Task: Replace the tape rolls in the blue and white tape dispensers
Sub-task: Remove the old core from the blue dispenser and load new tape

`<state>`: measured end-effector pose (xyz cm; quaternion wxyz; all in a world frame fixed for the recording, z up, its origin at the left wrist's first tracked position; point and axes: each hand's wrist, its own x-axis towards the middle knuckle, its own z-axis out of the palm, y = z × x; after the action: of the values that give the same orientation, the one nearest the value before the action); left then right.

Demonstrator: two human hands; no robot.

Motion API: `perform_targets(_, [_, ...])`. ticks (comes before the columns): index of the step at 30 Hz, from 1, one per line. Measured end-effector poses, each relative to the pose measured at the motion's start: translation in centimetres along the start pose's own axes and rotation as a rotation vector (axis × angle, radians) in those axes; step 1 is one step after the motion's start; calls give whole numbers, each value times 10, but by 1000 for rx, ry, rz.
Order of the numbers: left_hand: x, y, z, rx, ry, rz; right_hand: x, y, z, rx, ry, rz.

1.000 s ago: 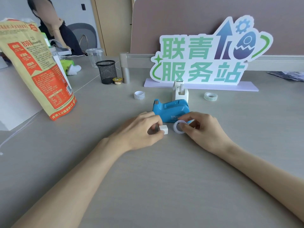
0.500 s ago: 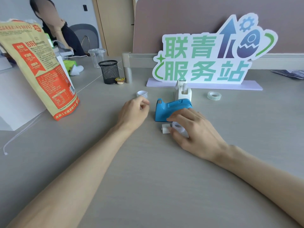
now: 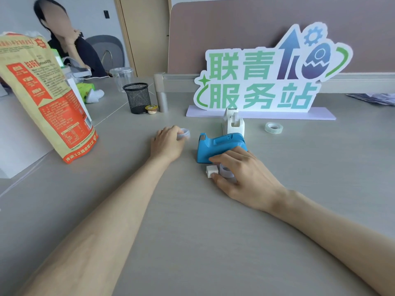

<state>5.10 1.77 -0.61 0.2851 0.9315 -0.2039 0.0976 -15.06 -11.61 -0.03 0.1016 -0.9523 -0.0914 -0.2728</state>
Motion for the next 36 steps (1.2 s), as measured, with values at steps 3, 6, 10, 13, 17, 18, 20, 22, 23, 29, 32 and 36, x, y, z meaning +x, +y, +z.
perform_targets(3, [-19, 1, -7, -269, 11, -3, 0, 0, -1, 11, 22, -15])
perform_targets(6, [-47, 8, -19, -552, 111, -7, -1, -1, -2, 8, 47, -23])
perform_targets(10, [-80, 22, -32, -748, 130, 90, -2, -2, -2, 78, 78, -42])
perform_targets(13, [-95, 38, -36, -879, 75, 155, -4, -3, -6, 159, 122, -12])
perform_targets(17, [-104, 50, -31, -933, 13, 180, -7, -2, -10, 316, 215, 49])
perform_targets(18, [-105, 52, -30, -923, 2, 183, -7, -2, -10, 342, 242, 57])
perform_targets(20, [-108, 55, -29, -901, -30, 181, -7, -2, -11, 379, 299, 73])
perform_targets(22, [-109, 57, -28, -884, -69, 174, -6, -2, -12, 418, 349, 106])
perform_targets(23, [-109, 57, -29, -876, -82, 174, -6, -2, -13, 438, 364, 129])
perform_targets(29, [-115, 60, -30, -824, -136, 228, -5, -1, -14, 471, 361, 144])
perform_targets(32, [-118, 61, -28, -805, -152, 264, -5, -1, -15, 487, 381, 130])
perform_targets(36, [-120, 63, -27, -749, -148, 303, -4, 1, -15, 484, 410, 123])
